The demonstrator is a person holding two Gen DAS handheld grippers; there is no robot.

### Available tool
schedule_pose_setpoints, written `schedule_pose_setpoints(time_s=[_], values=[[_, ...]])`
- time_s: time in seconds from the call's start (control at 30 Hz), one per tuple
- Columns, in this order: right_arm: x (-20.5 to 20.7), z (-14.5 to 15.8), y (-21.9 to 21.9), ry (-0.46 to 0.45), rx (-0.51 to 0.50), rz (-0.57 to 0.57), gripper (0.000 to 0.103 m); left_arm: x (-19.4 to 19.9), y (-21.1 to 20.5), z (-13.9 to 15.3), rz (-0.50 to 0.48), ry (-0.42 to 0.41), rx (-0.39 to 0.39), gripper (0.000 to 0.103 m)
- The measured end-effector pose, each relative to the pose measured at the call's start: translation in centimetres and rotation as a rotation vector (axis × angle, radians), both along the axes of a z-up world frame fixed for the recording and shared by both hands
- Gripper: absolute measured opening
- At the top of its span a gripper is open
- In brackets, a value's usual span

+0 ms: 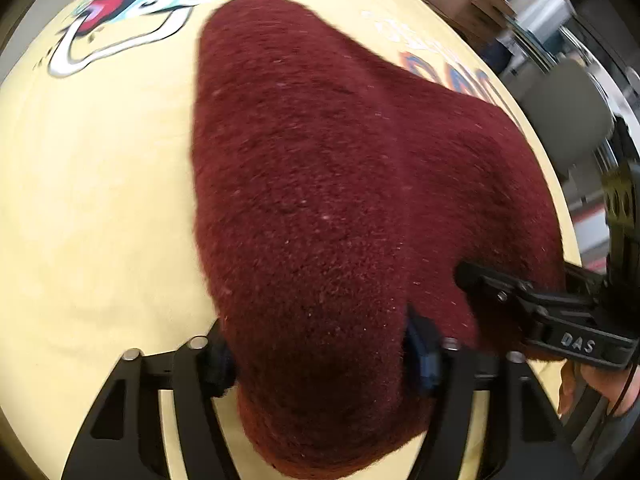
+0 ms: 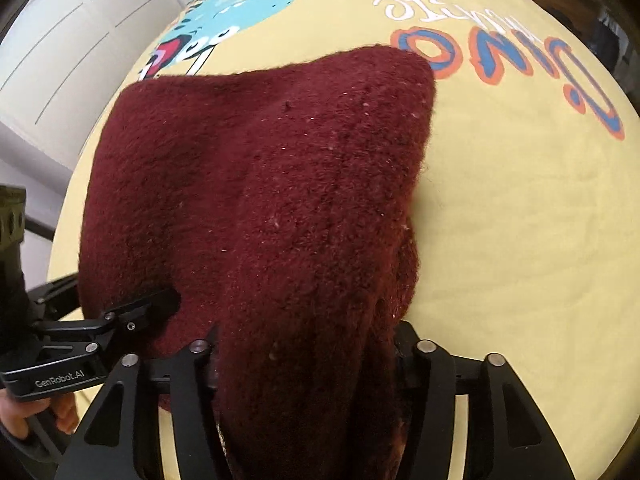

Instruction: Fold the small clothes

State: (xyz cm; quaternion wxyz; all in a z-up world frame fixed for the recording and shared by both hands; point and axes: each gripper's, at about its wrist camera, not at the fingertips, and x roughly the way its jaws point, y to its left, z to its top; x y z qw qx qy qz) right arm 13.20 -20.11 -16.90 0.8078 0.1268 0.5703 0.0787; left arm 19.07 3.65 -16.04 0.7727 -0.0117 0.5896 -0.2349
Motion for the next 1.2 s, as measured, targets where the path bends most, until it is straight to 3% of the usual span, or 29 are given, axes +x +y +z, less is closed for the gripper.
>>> schedule_pose_setpoints(time_s=[0.1,0.27,0.37,0.47,0.6,0.73,0.87,1.03,1.2], values=[[0.4,0.1,-1.0,0.013,-0.031,0.003,0.079,0.3,0.2,0.2,0.044,0.036,0.017,0.074],[1.2,2.3,0.6,-0.033,-0.092,0.032,0.081,1.0,-1.0,3.1,0.082,0.028,0.039,0.081],[-0.1,3.7,-0.6,-0.064,-0.126,0.024,0.081,0.3,0.0,4.5,0.089,-0.004,0.044,0.101],[-0.6,5.1,-0.8,-0.113,-0.137,0.007,0.083,-0.9,0.4,6.0,0.097,-0.056,0.003,0.101],[-1.3,5.4,-0.8,-0.145,-0.125,-0.016,0.087,-1.9,0.6,6.5,0.139,-0.128,0.039,0.102],[-1.4,4.5,-0.2,-0.163,-0.187,-0.032,0.088,-2.7,1.1,5.3,0.142,-0.154,0.109,0.102],[-1.9,3.0,-1.1,-0.157,-0.232,-0.055,0.098,-2.4,-2.4,2.4,0.097,-0.193,0.197,0.102],[-2.3,0.7,-2.6,-0.141,-0.201,-0.091,0.102,-2.6,-2.5,0.5,0.15,-0.19,0.149,0.102],[-3.3,-0.4,-2.7,-0.163,-0.19,-0.116,0.102,-3.6,-2.1,0.8,0.177,-0.206,0.102,0.102]])
